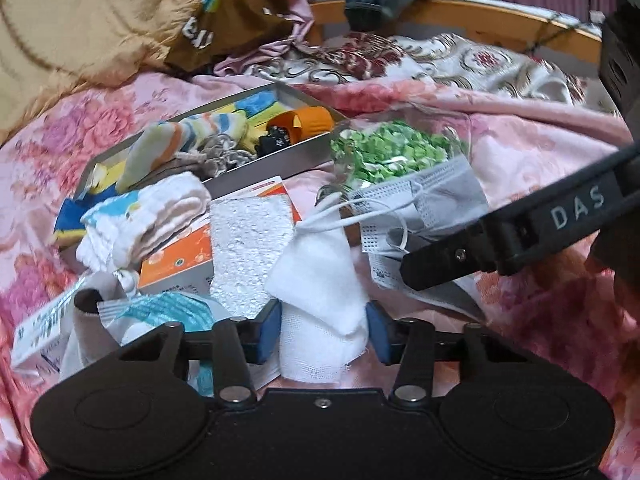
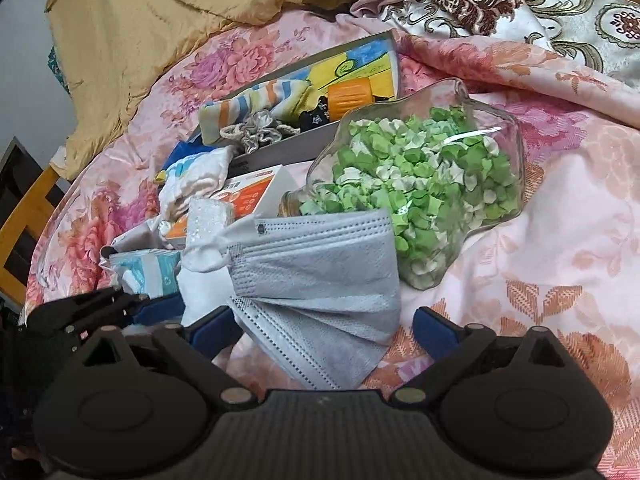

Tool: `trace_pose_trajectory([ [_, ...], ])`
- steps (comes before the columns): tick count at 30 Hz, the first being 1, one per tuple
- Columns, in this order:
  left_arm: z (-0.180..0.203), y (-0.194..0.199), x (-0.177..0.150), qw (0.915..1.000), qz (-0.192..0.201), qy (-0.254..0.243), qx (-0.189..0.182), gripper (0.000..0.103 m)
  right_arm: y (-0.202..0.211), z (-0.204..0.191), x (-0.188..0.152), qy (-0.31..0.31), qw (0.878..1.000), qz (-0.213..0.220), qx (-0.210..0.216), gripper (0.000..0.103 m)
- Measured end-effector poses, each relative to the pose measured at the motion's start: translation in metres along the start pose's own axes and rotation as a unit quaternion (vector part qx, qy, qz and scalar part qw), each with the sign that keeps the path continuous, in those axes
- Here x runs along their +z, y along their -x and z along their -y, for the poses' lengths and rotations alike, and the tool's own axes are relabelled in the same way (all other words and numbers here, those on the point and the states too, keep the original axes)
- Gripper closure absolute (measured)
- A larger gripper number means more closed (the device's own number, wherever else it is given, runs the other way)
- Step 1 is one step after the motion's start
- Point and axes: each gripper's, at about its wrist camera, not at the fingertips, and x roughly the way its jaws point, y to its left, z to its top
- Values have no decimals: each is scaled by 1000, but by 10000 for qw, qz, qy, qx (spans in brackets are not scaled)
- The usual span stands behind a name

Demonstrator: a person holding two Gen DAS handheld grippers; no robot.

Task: Organize soft objects
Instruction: 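Close the left gripper on the white gauze while the right gripper grasps the grey mask, then lift the white gauze with the left gripper while the right gripper lifts the grey mask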

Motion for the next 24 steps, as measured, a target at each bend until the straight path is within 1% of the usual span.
trace_pose_trajectory([
  [2, 0, 0, -1, 9999, -4, 115, 4, 64, 0, 1, 0, 10, 10000, 6, -4, 10],
  [4, -2, 0, -1, 9998, -24, 222, 6, 71, -2, 0, -1, 59, 10000, -19, -35, 17],
  [5, -2, -1, -1, 9996, -48, 276, -2, 76, -2, -1, -1, 83, 10000, -27, -47, 19],
  [6, -3, -2, -1, 9994, -78, 342, -13, 80, -2, -1, -2, 112, 9999, -30, -60, 23],
  [7, -3, -1, -1, 9992, -81, 399, -9, 82, -2, -2, -2, 145, 9999, -26, -69, 27],
  [8, -4, -1, -2, 9989, -72, 456, -4, 85, -1, -2, -2, 165, 9998, -23, -76, 29],
  [9, -5, 0, -2, 9985, -65, 535, -9, 87, -1, -3, -3, 182, 9998, -18, -90, 34],
  [10, -6, 0, -2, 9981, -60, 611, -15, 88, 0, -3, -3, 201, 9998, -16, -94, 39],
  [12, -7, 2, -1, 9973, -34, 731, 2, 90, 1, -4, -3, 217, 9997, -11, -111, 46],
  [13, -8, 4, -1, 9971, -18, 765, 7, 91, 0, -5, -3, 218, 9997, -11, -108, 48],
  [15, -5, 7, -1, 9971, 28, 766, 31, 92, 2, -6, -3, 239, 9997, 34, -78, 59],
  [16, -4, 9, -1, 9972, 47, 741, 42, 92, 4, -6, -3, 279, 9996, 74, -65, 63],
  [17, -3, 11, -1, 9974, 66, 714, 47, 92, 6, -7, -3, 320, 9994, 109, -60, 64],
  [19, 0, 16, -2, 9975, 111, 703, 49, 92, 9, -9, -4, 383, 9991, 167, -38, 72],
  [21, 1, 21, -2, 9972, 140, 733, 65, 92, 12, -12, -5, 432, 9989, 204, -2, 76],
  [24, 2, 30, -3, 9968, 197, 770, 118, 92, 19, -16, -7, 569, 9978, 339, 20, 79],
])
